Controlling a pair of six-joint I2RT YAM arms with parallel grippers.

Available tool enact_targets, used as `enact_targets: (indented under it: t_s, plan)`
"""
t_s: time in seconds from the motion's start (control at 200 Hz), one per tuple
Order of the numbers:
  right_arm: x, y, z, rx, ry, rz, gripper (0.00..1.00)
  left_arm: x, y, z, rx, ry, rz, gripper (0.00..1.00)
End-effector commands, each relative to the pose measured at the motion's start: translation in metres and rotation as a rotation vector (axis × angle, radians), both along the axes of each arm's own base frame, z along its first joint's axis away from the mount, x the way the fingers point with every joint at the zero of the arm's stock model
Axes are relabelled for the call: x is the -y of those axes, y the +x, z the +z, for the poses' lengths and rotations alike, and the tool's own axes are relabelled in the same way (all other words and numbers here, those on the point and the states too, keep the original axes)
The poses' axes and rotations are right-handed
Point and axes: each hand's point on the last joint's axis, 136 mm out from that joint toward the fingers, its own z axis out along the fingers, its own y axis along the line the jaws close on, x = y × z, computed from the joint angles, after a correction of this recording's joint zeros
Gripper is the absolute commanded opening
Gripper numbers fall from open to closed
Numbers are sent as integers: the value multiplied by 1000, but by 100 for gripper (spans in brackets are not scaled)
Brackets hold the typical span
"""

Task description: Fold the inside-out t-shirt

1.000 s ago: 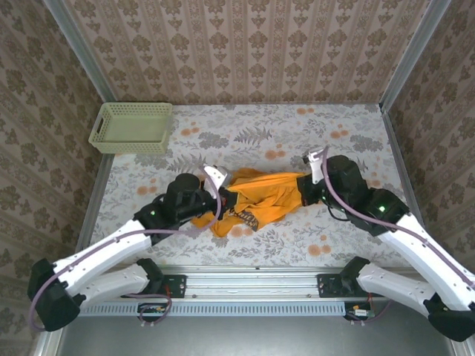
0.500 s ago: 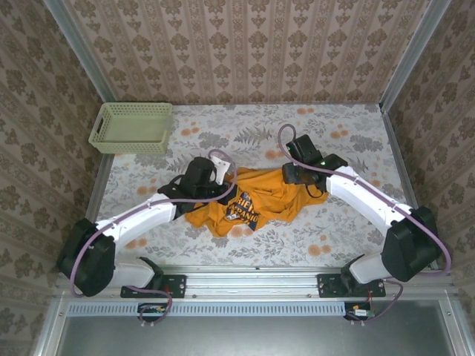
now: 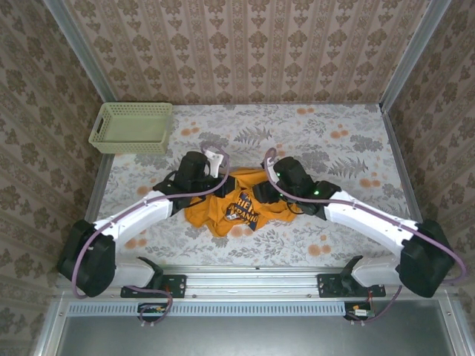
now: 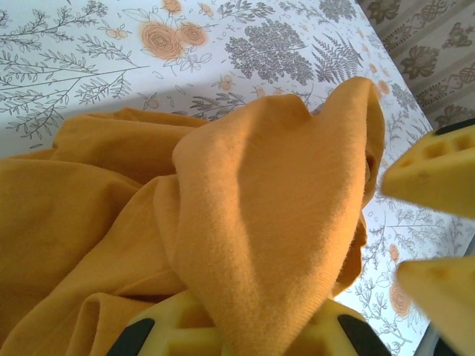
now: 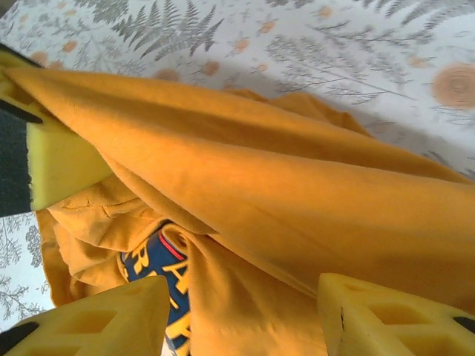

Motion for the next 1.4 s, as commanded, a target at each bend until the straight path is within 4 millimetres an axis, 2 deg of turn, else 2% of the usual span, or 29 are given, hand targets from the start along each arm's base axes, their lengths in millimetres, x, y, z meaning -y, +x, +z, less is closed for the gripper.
enact_targets:
  t_s: [0.0, 0.07, 0.085, 0.125, 0.345, 0.42, 0.52, 0.595, 0.65, 0.68, 0.71, 0.805, 0.94, 1.08, 1.175, 1.29, 1.395]
  plan:
    - [-26, 6, 9, 16, 67, 45, 54, 4, 0, 30, 38, -59, -11, 0]
    - [-27, 11, 11, 22, 68, 22, 51, 4, -1, 32, 41, -64, -12, 0]
    - [-29, 13, 1, 4, 54, 20, 51, 4, -1, 32, 40, -65, -13, 0]
    - [-31, 15, -2, -3, 50, 22, 51, 4, -1, 32, 40, -66, -12, 0]
    - [-35, 27, -9, 2, 34, -8, 48, 8, -5, 35, 38, -78, -33, 0]
    - [-34, 32, -8, 11, 21, -32, 41, 9, -6, 36, 39, -80, -40, 0]
    - [-29, 35, -1, 26, 10, -54, 23, 6, -6, 36, 47, -65, -33, 1]
    - [-26, 30, 9, 32, 8, -50, 8, -1, -1, 31, 51, -26, -4, 3]
    - [-22, 22, 19, 38, 9, -43, 0, -7, 3, 28, 59, 19, 22, 5]
    - [-21, 18, 20, 32, 6, -35, 0, -11, 6, 28, 67, 45, 41, 8]
    - [-17, 11, 35, 51, 31, -30, 0, -14, 9, 28, 78, 71, 52, 9]
    - [-9, -7, 50, 35, 66, -17, 0, -24, 19, 28, 108, 148, 100, 16]
    - [-4, -28, 73, 8, 152, 6, 0, -36, 27, 27, 136, 262, 156, 32]
    - [-7, -36, 92, -17, 226, 5, 0, -38, 7, 40, 233, 342, 167, 44]
    - [-7, -33, 97, -20, 225, -11, 0, -37, -15, 57, 296, 286, 167, 52]
    - [-16, -32, 101, -27, 253, 11, 0, -27, -44, 67, 308, 160, 116, 53]
    - [-24, -35, 103, -29, 269, 37, 0, -9, -61, 65, 284, 93, 56, 50]
